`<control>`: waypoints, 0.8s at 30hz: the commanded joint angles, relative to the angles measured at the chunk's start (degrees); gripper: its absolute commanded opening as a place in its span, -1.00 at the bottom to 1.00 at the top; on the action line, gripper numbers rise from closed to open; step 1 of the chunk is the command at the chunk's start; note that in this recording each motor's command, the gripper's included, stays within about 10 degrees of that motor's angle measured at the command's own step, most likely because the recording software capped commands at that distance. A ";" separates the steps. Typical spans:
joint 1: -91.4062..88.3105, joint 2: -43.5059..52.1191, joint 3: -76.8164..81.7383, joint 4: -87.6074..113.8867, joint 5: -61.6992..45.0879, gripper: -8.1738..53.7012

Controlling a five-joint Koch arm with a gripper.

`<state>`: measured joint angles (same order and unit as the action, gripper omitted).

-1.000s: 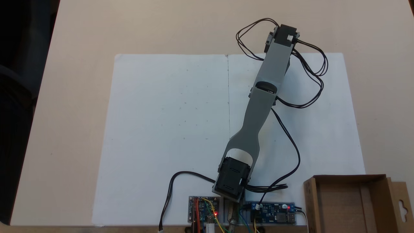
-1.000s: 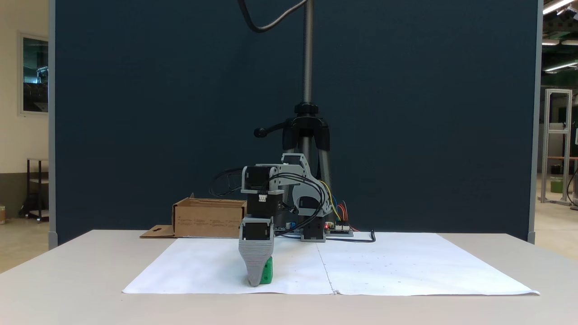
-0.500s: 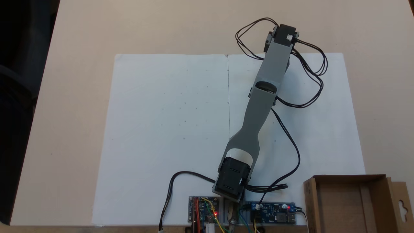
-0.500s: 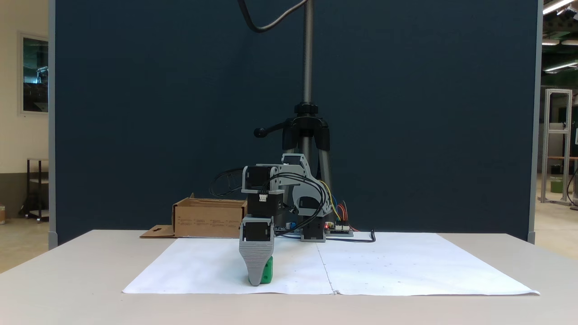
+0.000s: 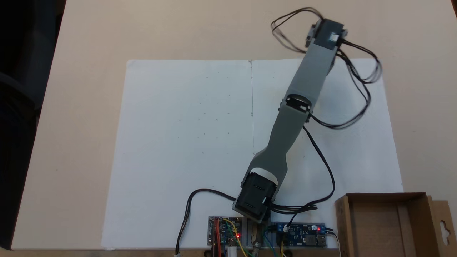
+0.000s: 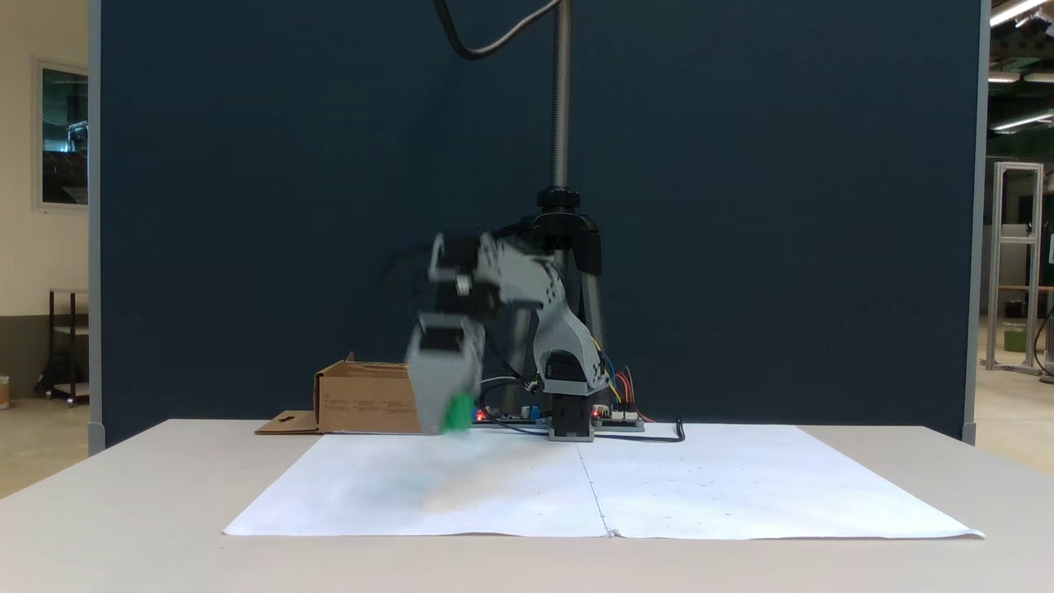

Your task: Grasp a green dice and put it in the bin.

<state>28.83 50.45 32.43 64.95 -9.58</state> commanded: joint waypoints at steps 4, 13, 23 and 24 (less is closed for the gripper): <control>8.53 17.21 11.69 4.13 11.43 -0.34; 25.05 33.40 18.63 4.39 15.82 -0.34; 50.45 34.10 18.54 2.81 12.48 -0.34; 52.82 34.10 18.54 2.81 11.87 -0.34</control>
<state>78.22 81.83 51.77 66.71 2.37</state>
